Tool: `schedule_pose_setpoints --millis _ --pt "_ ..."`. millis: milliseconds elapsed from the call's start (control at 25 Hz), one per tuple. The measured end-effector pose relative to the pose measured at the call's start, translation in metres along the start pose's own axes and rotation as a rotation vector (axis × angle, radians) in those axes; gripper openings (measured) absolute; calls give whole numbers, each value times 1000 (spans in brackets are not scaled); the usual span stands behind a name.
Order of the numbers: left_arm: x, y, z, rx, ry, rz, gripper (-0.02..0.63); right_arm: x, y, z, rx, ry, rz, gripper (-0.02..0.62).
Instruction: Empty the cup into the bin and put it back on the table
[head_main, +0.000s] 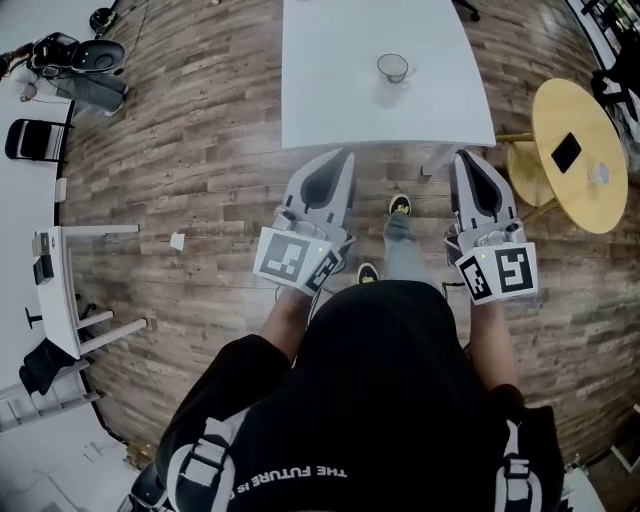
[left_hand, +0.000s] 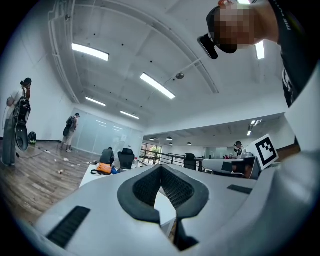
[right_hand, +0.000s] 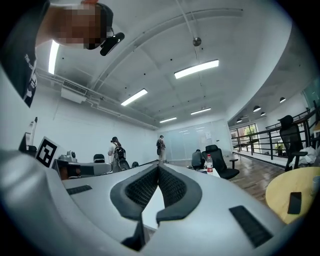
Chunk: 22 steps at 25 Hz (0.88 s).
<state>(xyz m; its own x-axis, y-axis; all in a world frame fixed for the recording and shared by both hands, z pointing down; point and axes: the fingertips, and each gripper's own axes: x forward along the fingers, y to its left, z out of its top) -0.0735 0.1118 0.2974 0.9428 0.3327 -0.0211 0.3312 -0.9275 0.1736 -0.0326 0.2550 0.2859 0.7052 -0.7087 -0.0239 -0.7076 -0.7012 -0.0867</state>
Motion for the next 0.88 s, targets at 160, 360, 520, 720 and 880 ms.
schedule_pose_setpoints --millis 160,360,520,720,880 --pt "52 27 -4 -11 4 6 20 48 -33 -8 -33 17 10 15" --pt "131 62 -7 0 18 20 20 115 -92 -11 -54 38 57 14" --pt "193 80 -19 43 51 56 21 159 -148 -24 -14 67 77 15" --pt "233 93 -43 32 89 76 21 186 -184 -68 -22 145 77 15" --pt "245 121 -56 34 124 93 21 216 -182 -102 -13 218 115 15"
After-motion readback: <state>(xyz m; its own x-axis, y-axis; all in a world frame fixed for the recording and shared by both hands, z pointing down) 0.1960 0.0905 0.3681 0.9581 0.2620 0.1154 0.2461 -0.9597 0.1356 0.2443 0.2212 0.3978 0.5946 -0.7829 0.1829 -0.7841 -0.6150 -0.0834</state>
